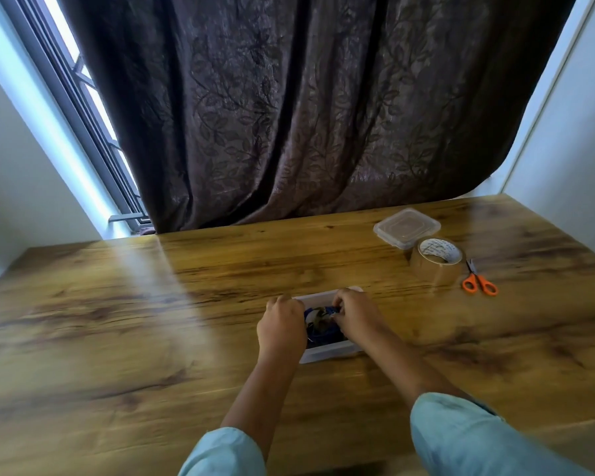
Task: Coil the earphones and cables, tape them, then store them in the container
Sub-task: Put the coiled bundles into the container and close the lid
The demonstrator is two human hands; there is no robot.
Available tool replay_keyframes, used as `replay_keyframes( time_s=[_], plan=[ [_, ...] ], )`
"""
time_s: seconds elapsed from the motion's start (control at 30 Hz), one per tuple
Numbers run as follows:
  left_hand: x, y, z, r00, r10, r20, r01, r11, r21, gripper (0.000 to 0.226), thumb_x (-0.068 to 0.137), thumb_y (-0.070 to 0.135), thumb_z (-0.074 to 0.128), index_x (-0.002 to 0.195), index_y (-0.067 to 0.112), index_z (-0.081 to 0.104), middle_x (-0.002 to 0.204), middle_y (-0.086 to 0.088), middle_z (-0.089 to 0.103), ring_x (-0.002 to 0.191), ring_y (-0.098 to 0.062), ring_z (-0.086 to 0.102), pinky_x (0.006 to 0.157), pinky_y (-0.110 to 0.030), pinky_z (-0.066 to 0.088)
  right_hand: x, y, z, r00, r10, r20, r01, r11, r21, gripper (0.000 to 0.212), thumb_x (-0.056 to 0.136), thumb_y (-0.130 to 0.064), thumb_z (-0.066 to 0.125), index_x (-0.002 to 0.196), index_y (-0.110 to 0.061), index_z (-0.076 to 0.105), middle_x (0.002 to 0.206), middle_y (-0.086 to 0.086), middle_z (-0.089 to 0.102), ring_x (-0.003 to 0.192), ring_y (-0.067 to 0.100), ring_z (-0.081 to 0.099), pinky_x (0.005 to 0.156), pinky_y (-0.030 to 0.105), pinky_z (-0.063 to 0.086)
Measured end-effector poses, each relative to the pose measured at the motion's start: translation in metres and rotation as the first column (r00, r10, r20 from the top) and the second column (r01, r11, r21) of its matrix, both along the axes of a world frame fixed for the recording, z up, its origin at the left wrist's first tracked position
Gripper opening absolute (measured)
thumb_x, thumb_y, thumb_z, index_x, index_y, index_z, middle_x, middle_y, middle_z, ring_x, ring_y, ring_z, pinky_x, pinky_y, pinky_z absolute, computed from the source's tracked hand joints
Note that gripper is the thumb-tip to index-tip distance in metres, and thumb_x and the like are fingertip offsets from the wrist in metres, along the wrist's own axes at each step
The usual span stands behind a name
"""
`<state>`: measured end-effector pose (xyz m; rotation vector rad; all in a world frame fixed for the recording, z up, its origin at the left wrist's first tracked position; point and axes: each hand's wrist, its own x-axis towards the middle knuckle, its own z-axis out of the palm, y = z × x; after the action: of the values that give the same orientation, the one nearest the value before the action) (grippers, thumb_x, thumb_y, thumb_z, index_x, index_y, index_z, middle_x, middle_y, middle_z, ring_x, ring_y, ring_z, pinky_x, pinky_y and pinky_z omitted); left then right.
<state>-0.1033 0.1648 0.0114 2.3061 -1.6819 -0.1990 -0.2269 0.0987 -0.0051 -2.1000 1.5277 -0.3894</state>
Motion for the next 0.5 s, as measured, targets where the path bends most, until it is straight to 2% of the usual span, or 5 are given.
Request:
replay_keyframes(
  time_s=[0.1, 0.2, 0.3, 0.4, 0.5],
  plan=[
    [0.0, -0.002, 0.001, 0.999, 0.021, -0.029, -0.023, 0.997, -0.075, 0.023, 0.087, 0.014, 0.06, 0.109, 0.021, 0.067, 0.106, -0.001, 0.063, 0.104, -0.017, 0.055, 0.067, -0.027, 0.05, -0.004, 0.003, 0.005, 0.997, -0.013, 0.082, 0.018, 0.998, -0.061, 0.013, 0.088, -0.015, 0.065, 0.101, -0.013, 0.064, 0.097, 0.004, 0.066, 0.086, 0.013, 0.061, 0.072, 0.024, 0.052],
    [-0.004, -0.01, 0.005, 0.996, 0.019, -0.084, -0.031, 0.99, -0.138, 0.023, 0.087, 0.018, 0.06, 0.108, 0.025, 0.069, 0.106, 0.001, 0.066, 0.098, -0.017, 0.06, 0.066, -0.029, 0.052, -0.01, 0.002, 0.01, 0.987, -0.031, 0.159, 0.046, 0.995, -0.093, 0.007, 0.089, -0.019, 0.063, 0.094, -0.014, 0.064, 0.092, 0.002, 0.068, 0.079, 0.011, 0.061, 0.064, 0.023, 0.05],
    [-0.015, -0.022, 0.012, 0.993, -0.018, -0.114, -0.004, 0.981, -0.193, 0.018, 0.089, 0.02, 0.056, 0.098, 0.024, 0.072, 0.097, 0.0, 0.068, 0.087, -0.018, 0.062, 0.063, -0.033, 0.056, -0.022, -0.003, 0.016, 0.978, -0.056, 0.199, 0.082, 0.988, -0.128, 0.008, 0.091, -0.025, 0.06, 0.088, -0.019, 0.064, 0.087, -0.002, 0.068, 0.075, 0.01, 0.06, 0.061, 0.024, 0.049],
    [-0.031, -0.036, 0.018, 0.987, -0.088, -0.132, 0.058, 0.974, -0.22, 0.018, 0.09, 0.021, 0.054, 0.092, 0.019, 0.072, 0.093, -0.001, 0.069, 0.083, -0.02, 0.063, 0.064, -0.035, 0.055, -0.04, -0.013, 0.017, 0.96, -0.139, 0.242, 0.166, 0.982, -0.092, 0.01, 0.09, -0.027, 0.058, 0.08, -0.029, 0.06, 0.083, -0.005, 0.068, 0.075, 0.013, 0.063, 0.062, 0.031, 0.052],
    [-0.05, -0.056, 0.023, 0.959, -0.167, -0.228, 0.122, 0.972, -0.2, 0.018, 0.09, 0.023, 0.054, 0.09, 0.02, 0.072, 0.088, 0.003, 0.071, 0.079, -0.015, 0.063, 0.067, -0.031, 0.052, -0.062, -0.027, 0.016, 0.94, -0.212, 0.269, 0.235, 0.97, -0.057, 0.013, 0.088, -0.025, 0.057, 0.077, -0.032, 0.059, 0.08, -0.009, 0.066, 0.077, 0.013, 0.064, 0.061, 0.029, 0.05]
  ],
)
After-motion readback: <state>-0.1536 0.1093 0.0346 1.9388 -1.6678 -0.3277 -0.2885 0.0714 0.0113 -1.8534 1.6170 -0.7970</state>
